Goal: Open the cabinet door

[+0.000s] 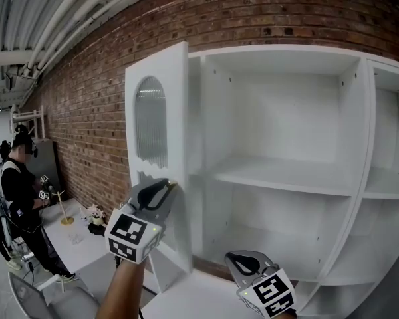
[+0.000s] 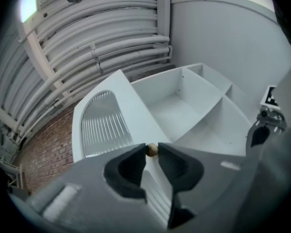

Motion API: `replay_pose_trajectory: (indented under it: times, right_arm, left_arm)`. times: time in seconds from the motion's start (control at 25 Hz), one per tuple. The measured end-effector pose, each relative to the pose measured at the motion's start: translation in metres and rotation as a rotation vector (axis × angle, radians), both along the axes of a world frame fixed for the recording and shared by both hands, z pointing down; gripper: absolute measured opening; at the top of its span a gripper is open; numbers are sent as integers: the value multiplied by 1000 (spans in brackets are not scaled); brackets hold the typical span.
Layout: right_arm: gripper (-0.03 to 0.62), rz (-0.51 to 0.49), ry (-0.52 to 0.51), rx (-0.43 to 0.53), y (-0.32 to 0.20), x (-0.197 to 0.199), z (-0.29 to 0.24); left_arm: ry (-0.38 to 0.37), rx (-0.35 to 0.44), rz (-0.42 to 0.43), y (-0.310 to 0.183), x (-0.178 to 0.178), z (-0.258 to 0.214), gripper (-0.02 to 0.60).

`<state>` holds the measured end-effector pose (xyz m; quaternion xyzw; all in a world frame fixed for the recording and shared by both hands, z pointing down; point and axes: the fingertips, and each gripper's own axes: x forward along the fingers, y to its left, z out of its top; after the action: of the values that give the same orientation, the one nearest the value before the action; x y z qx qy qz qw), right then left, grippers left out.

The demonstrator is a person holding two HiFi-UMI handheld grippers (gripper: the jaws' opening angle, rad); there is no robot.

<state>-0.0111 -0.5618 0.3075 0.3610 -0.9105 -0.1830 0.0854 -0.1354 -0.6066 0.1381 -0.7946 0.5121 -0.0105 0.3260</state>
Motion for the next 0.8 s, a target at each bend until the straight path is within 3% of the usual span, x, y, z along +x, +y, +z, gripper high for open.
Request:
replay_pose_trajectory:
  times: [0.48, 0.8]
  right_arm:
    - [8, -108, 21, 9, 40, -64, -2]
    - [8, -127, 27, 6, 57, -85, -3]
  left_arm:
    - [-15, 34, -98, 79, -83, -1, 75]
    - [32, 23, -169, 104, -147, -2, 69]
